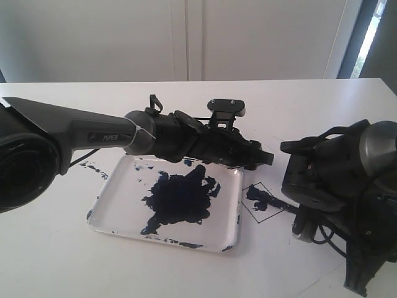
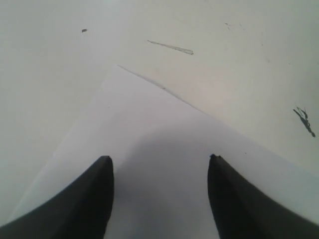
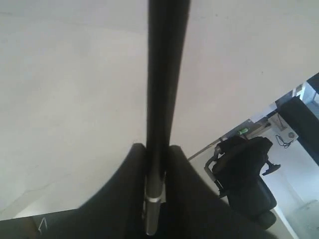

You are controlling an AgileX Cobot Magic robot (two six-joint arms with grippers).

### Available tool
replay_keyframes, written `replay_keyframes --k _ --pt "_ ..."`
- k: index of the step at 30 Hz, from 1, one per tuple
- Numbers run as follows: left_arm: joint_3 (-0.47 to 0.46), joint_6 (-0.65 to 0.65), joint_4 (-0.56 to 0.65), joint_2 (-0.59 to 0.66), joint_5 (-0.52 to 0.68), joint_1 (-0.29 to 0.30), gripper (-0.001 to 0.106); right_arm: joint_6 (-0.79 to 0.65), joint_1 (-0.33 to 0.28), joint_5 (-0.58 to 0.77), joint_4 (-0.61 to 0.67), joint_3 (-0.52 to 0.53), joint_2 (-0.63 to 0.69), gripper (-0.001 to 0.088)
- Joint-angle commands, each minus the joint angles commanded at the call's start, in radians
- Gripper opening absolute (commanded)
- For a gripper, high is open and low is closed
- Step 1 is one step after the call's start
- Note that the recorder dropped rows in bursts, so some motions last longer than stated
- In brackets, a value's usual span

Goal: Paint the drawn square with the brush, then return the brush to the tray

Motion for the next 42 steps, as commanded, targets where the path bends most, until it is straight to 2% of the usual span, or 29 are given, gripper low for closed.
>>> replay_keyframes --k 9,16,29,42 --pt "0.0 -0.042 0.01 0.0 0.05 0.028 0.061 0.04 -0.027 0.0 -0.056 0.002 0.0 0.0" --pt "0.0 -0.057 0.017 0.0 0.059 0.036 0.061 0.029 -0.025 0.0 0.003 0.002 0.0 0.0" --pt "0.0 -0.06 0.026 0.002 0.063 0.036 0.061 0.013 0.074 0.0 0.066 0.002 0.0 0.0" --pt "0.0 -0.066 0.042 0.002 0.068 0.036 0.061 0.005 0.074 0.0 0.129 0.002 0.0 0.0"
